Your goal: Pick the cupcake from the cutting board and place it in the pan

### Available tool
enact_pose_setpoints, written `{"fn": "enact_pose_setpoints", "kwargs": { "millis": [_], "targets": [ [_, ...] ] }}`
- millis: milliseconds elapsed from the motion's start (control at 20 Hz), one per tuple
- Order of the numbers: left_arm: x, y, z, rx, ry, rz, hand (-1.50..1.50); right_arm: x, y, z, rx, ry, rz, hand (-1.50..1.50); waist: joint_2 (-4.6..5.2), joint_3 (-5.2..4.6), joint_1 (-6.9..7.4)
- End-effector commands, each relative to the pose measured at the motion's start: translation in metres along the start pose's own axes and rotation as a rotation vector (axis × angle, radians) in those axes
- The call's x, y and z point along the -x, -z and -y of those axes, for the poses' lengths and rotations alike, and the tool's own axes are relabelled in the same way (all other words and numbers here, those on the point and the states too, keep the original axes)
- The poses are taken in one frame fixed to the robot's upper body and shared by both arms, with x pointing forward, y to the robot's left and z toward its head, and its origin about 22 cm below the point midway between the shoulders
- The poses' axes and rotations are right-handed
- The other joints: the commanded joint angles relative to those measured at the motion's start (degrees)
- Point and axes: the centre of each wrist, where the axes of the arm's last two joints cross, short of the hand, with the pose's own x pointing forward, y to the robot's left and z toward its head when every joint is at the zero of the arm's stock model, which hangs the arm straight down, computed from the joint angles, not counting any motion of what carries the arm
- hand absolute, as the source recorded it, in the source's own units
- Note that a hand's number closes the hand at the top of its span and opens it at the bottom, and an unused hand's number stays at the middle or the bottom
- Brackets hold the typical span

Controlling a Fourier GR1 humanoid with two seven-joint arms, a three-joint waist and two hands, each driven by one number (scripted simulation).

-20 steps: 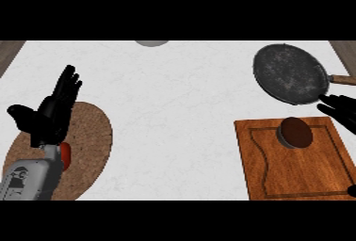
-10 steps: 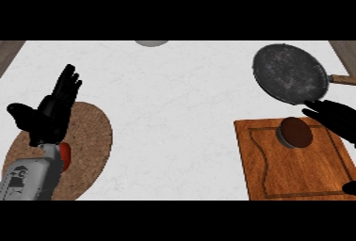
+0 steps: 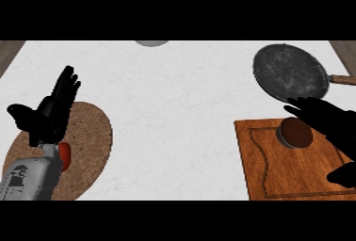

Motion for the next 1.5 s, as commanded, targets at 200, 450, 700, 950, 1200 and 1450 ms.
{"fn": "enact_pose_setpoints", "kwargs": {
  "millis": [200, 450, 700, 950, 1200, 1450],
  "targets": [
    [0.001, -0.009, 0.015, -0.003, -0.018, 0.005, 0.00, 0.012, 0.022, -0.022, -0.067, -0.119, -0.092, -1.50, 0.00, 0.01, 0.14],
    [-0.001, 0.001, -0.012, -0.007, 0.010, -0.002, 0.00, -0.014, 0.019, -0.014, -0.088, -0.108, -0.104, -1.50, -0.05, -0.01, -0.14],
    [-0.013, -0.001, 0.015, 0.001, -0.013, 0.007, 0.00, -0.009, 0.042, -0.012, -0.093, -0.137, -0.112, -1.50, -0.04, 0.00, 0.10],
    [0.012, -0.011, -0.001, 0.005, -0.010, 0.006, 0.00, -0.018, 0.046, -0.057, -0.112, -0.172, -0.131, -1.50, -0.02, 0.00, 0.01],
    [0.007, -0.011, -0.004, 0.002, 0.013, 0.001, 0.00, 0.020, 0.056, -0.059, -0.175, -0.154, -0.151, -1.50, 0.02, 0.01, 0.21],
    [-0.008, -0.006, 0.017, -0.001, -0.007, -0.005, 0.00, 0.017, 0.054, -0.073, -0.209, -0.156, -0.106, 1.50, -0.03, 0.01, 0.00]
  ]
}}
